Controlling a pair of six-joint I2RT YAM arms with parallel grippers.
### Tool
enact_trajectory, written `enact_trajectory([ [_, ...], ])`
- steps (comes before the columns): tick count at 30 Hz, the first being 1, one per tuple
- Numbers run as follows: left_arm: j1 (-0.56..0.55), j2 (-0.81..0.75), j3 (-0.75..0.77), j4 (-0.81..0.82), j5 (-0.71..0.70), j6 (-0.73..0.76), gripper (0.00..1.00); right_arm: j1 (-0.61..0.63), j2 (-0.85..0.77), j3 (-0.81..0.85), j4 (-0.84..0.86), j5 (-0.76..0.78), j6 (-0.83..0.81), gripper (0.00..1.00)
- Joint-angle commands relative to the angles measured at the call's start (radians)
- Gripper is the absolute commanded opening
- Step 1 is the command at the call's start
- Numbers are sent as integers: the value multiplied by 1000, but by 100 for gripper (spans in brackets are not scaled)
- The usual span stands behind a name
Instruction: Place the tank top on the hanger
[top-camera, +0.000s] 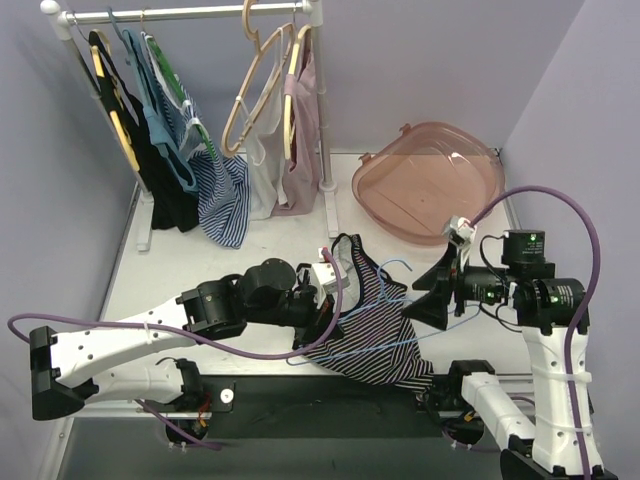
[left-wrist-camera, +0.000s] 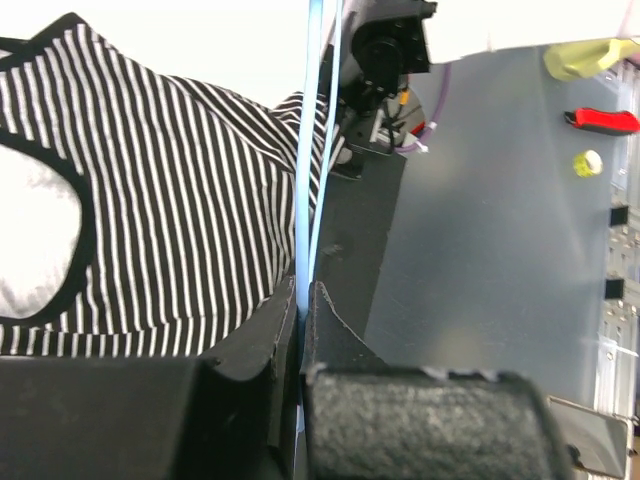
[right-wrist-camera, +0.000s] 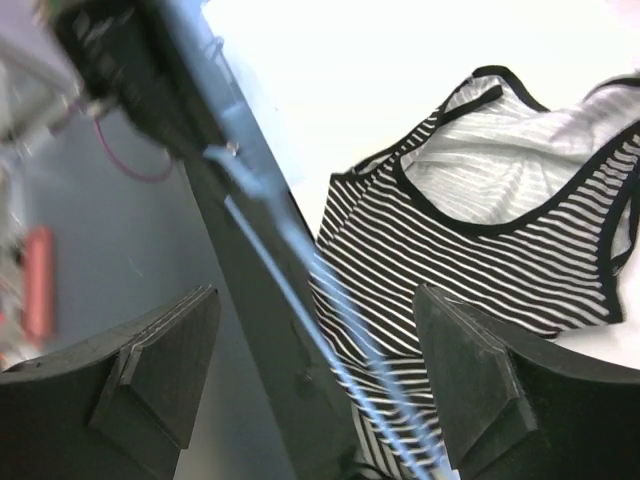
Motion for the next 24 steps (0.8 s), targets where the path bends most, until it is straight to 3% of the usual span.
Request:
enact_trajectory([
  [1, -6, -34, 10, 67, 51, -8, 0, -23, 20, -94, 251, -50, 430, 77],
  [8, -5, -67, -28, 122, 64, -39, 0, 3, -4, -134, 227, -59, 374, 75],
  [14, 1, -64, -39, 117, 74, -39, 0, 72, -14, -129, 137, -107, 230, 65],
  [19, 14, -65, -44, 160, 94, -50, 0, 118, -14, -119, 87, -104, 144, 39],
  [22, 27, -59, -33, 166, 106, -50, 0, 153, -5, -94, 19, -54, 35, 17],
  [23, 32, -54, -30, 166, 112, -48, 0, 159, -4, -82, -3, -37, -3, 2],
  [24, 35, -51, -22, 163, 114, -45, 0, 170, 0, -54, -38, -17, -38, 0],
])
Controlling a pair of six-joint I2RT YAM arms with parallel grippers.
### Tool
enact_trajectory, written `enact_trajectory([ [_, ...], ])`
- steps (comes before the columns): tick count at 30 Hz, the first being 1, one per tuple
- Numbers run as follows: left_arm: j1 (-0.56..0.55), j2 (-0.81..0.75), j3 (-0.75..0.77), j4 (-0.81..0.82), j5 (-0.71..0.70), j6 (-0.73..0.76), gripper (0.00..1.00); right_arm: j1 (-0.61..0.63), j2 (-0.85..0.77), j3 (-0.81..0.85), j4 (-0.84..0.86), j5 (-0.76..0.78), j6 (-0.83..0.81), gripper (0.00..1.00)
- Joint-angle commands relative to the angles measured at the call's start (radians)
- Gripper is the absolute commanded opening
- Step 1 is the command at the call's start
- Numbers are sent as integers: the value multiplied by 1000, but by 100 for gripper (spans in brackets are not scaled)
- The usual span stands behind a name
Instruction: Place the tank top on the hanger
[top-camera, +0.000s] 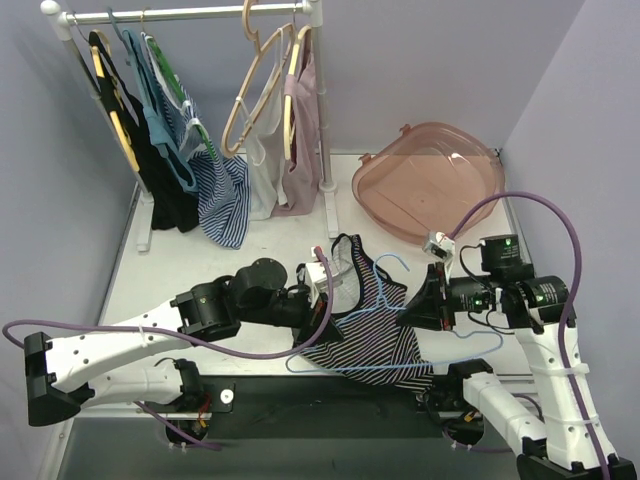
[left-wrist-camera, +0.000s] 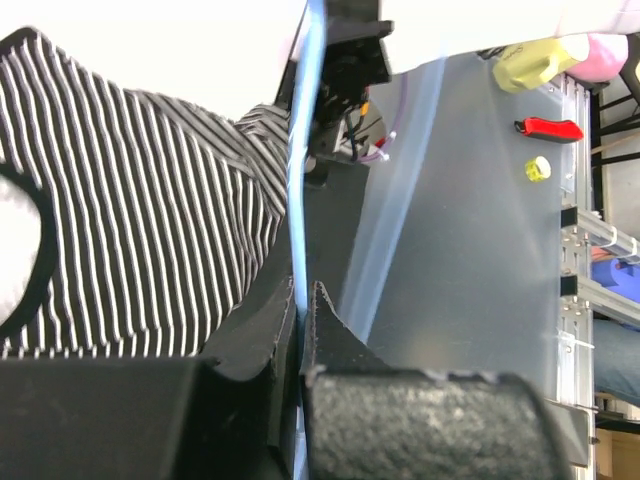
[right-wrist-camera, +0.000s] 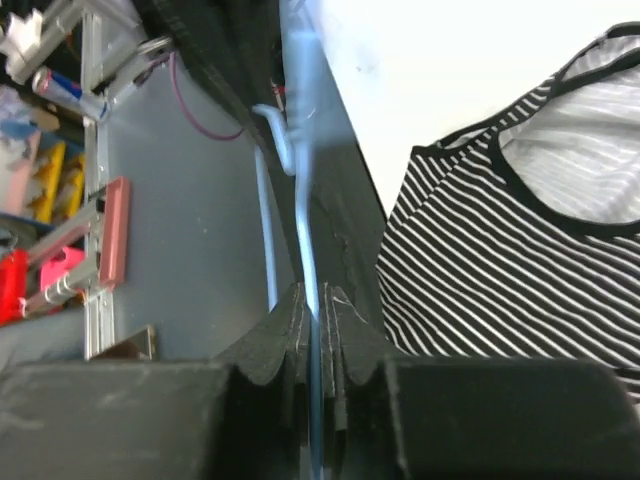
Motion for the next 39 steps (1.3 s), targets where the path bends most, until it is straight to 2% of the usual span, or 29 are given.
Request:
enact_trajectory([
  [1, 28, -4, 26, 86, 29, 4, 0, 34, 11, 88, -139, 87, -220, 0],
  [3, 37, -4, 29, 73, -1, 4, 0, 32, 14, 134, -147, 138, -245, 0],
  [4, 43, -9, 27, 67, -15, 2, 5, 31, 14, 146, -145, 185, -259, 0],
  [5, 66, -13, 23, 59, -30, -13, 22, 28, 16, 158, -144, 207, -275, 0],
  [7, 100, -39, -5, 43, -77, -39, 36, 11, 14, 183, -130, 258, -278, 0],
  [9, 190, -66, -36, 39, -75, -96, 49, -23, 13, 192, -119, 319, -278, 0],
  [11, 309, -107, -98, 46, -55, -171, 56, -48, 10, 195, -110, 359, -276, 0],
  [16, 491, -116, -191, 29, -31, -298, 64, -83, -9, 148, -38, 414, -201, 0],
  [19, 525, -52, -198, -16, -111, -355, 66, -95, -9, 111, 22, 420, -146, 0],
  [24, 523, 109, -116, -105, -257, -429, 66, -118, 8, 63, 92, 407, -103, 0],
  [29, 506, 290, -11, -186, -406, -452, 61, -120, 22, 39, 129, 404, -89, 0],
  [36, 505, 466, 56, -157, -425, -452, 52, -120, 44, 10, 184, 394, -78, 0],
  [37, 505, 479, 64, -142, -419, -448, 45, -120, 48, 7, 197, 391, -77, 0],
  [39, 505, 516, 70, -134, -416, -440, 44, -120, 59, 3, 209, 390, -72, 0],
])
